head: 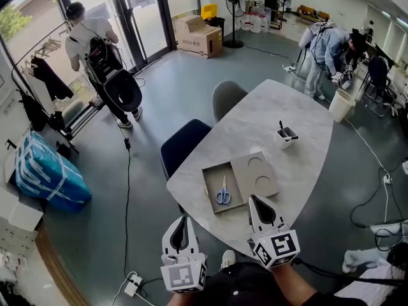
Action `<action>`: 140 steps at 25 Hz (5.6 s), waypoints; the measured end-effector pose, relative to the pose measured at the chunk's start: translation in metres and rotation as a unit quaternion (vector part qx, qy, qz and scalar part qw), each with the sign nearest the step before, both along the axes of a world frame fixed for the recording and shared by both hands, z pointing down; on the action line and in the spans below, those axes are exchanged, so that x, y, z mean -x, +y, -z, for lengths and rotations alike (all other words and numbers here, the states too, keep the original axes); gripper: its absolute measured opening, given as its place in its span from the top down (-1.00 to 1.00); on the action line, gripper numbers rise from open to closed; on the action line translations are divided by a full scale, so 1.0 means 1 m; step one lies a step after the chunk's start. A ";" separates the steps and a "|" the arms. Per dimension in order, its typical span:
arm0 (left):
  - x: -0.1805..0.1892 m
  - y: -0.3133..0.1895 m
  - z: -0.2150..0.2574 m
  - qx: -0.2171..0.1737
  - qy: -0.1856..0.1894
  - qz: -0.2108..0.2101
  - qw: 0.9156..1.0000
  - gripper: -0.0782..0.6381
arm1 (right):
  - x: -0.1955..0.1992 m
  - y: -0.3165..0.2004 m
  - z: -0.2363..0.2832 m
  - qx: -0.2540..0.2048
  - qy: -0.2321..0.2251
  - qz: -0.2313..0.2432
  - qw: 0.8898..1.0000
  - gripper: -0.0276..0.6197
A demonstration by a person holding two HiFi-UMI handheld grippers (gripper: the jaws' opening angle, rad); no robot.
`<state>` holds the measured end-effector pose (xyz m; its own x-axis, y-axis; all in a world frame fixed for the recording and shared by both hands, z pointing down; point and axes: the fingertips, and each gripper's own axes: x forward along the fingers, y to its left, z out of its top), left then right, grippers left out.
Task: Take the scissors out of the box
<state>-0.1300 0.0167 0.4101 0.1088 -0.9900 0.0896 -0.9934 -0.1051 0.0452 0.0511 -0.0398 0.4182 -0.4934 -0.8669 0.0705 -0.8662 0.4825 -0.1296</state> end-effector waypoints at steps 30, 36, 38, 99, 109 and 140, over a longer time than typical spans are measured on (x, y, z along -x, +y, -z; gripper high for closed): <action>0.031 -0.135 -0.013 0.023 0.000 -0.103 0.994 0.73 | 0.017 -0.089 -0.016 0.031 0.010 -0.112 0.993 0.92; -0.008 -0.159 -0.023 0.029 0.005 -0.164 0.986 0.73 | -0.027 -0.084 -0.028 0.048 0.014 -0.178 0.983 0.92; -0.018 -0.164 -0.026 0.032 0.007 -0.179 0.983 0.73 | -0.037 -0.082 -0.029 0.050 0.015 -0.194 0.980 0.92; -0.015 -0.215 -0.159 0.168 -0.021 -0.231 0.958 0.73 | 0.074 -0.111 -0.376 0.525 0.195 -0.102 0.822 0.64; -0.013 -0.212 -0.156 0.165 -0.023 -0.231 0.959 0.73 | 0.072 -0.114 -0.364 0.499 0.184 -0.099 0.841 0.66; -0.054 -0.221 -0.012 0.035 0.024 -0.209 0.977 0.73 | 0.011 -0.169 -0.050 0.159 0.059 -0.163 0.972 0.66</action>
